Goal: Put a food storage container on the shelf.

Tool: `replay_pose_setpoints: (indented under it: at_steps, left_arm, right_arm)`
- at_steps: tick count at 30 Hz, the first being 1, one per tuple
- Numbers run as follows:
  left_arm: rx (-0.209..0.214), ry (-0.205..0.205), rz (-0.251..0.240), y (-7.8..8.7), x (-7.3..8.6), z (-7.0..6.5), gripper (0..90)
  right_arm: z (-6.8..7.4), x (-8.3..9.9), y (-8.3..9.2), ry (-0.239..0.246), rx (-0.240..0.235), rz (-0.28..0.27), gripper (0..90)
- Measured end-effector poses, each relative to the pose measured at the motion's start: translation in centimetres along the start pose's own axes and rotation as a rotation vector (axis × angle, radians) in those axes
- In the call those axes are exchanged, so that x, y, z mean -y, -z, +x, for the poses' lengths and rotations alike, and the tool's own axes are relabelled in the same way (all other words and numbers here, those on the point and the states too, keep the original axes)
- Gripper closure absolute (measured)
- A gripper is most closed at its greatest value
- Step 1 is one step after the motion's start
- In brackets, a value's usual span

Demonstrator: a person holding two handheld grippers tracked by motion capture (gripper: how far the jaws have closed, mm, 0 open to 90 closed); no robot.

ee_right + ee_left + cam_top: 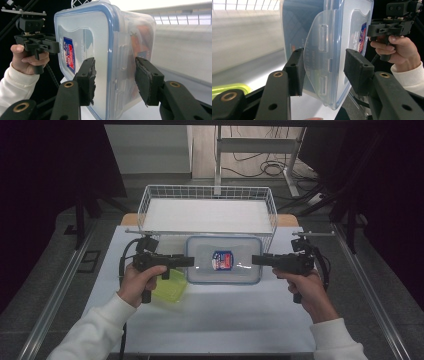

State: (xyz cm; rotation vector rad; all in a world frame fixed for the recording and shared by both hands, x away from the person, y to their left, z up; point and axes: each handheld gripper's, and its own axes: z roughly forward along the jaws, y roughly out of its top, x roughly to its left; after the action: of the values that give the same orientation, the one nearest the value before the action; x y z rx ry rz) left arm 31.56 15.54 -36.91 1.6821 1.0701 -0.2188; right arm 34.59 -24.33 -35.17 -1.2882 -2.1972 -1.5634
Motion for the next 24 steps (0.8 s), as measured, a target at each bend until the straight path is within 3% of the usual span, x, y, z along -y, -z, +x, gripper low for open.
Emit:
replay_pose_setpoints:
  at_steps: [4,14,24]
  left_arm:
    - [0.001,0.003,-0.01,0.5,-1.1,0.0,52.7]
    - [0.009,-0.036,-0.02,2.2,-4.0,-0.4,53.3]
    - [0.014,-0.03,-0.021,3.2,-7.2,0.2,53.4]
  right_arm:
    - [0.2,-0.9,-0.1,0.01,0.001,0.0,52.1]
    - [1.5,-3.7,-0.1,0.031,-0.007,-0.016,52.1]
    - [2.1,-7.2,-0.6,0.039,-0.006,-0.012,52.1]
